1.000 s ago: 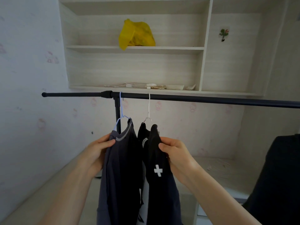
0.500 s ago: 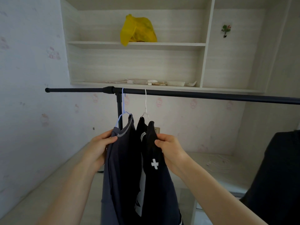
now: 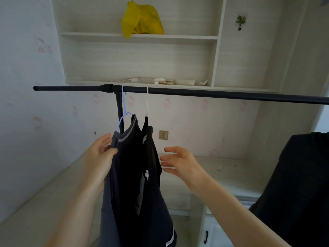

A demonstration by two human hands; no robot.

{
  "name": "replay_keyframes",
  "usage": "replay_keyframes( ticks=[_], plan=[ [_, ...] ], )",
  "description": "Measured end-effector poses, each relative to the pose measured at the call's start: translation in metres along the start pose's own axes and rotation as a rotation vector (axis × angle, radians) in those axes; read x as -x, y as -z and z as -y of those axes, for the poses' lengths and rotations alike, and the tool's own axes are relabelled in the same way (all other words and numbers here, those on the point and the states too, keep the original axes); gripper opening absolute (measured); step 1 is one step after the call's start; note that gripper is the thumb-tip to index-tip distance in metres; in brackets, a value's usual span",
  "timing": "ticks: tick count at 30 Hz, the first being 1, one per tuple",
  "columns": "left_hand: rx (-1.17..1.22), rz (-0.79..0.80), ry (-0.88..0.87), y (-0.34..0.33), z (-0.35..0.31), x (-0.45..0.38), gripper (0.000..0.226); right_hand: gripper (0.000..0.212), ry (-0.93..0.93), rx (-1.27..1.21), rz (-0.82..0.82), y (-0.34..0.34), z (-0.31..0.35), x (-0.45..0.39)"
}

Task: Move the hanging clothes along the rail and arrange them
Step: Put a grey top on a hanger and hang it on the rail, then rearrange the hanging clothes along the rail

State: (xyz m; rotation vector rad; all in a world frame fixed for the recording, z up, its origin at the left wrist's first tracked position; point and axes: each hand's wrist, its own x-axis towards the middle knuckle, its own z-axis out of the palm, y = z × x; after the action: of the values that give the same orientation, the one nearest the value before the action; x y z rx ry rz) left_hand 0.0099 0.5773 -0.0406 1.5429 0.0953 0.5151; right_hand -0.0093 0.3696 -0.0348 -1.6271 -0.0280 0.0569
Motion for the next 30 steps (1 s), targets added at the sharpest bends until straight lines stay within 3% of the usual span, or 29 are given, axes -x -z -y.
replay_keyframes(
  ticks=[4,8,13,24,30],
  plan=[
    [-0.086,-0.044,-0.147,-0.022,-0.008,0.024,0.046,0.031,0.010,0.015,-0.043,0.032,-0.001,0.015],
    [-0.113,0.045,-0.195,-0.055,-0.018,0.051,0.041,0.028,0.057,0.013,-0.125,0.073,-0.003,0.032],
    [-0.058,0.246,-0.152,-0.131,-0.024,0.110,0.029,0.023,0.122,0.096,-0.217,0.146,-0.011,0.066],
    [0.049,0.494,0.031,-0.332,-0.036,0.274,0.021,0.026,0.370,0.530,-0.501,0.360,-0.018,0.201],
    [0.080,0.604,0.067,-0.413,-0.056,0.344,0.022,0.027,0.450,0.572,-0.682,0.432,-0.017,0.244]
  ],
)
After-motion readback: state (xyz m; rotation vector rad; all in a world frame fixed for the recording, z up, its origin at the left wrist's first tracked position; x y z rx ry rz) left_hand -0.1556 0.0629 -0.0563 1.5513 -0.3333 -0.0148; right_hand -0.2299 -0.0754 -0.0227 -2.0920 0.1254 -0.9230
